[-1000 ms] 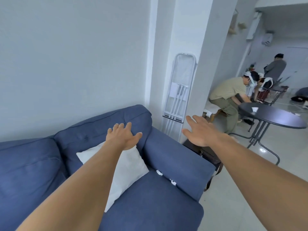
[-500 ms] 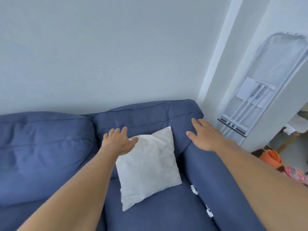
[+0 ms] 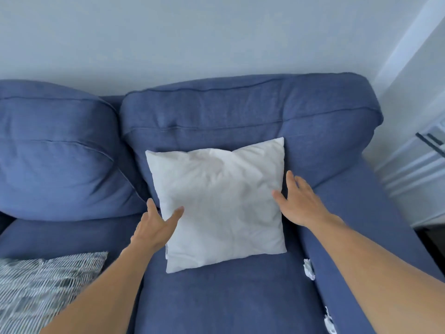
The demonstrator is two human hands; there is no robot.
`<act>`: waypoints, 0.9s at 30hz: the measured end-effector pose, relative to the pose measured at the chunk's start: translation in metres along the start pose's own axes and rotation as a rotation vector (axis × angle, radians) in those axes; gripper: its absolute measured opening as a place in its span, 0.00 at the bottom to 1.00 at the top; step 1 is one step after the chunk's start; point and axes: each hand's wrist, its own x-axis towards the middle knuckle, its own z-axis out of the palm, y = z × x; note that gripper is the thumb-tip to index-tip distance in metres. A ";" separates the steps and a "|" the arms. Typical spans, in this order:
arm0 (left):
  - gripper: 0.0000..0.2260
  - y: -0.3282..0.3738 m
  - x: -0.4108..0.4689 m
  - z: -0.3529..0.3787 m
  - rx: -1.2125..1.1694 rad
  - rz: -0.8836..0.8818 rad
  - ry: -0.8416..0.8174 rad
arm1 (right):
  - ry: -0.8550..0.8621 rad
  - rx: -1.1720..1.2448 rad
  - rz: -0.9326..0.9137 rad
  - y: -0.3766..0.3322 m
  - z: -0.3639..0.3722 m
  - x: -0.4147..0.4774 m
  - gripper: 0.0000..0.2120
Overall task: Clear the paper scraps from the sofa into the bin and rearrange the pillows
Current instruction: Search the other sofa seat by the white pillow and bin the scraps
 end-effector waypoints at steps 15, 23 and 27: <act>0.41 -0.019 0.065 0.119 -0.437 0.029 0.382 | 0.166 0.570 0.036 0.029 0.148 0.081 0.24; 0.39 -0.019 0.013 0.100 -0.448 -0.054 0.399 | 0.212 0.580 0.000 0.029 0.140 0.028 0.21; 0.39 -0.036 -0.024 0.103 -0.367 -0.159 0.352 | 0.114 0.558 0.084 0.040 0.142 -0.014 0.20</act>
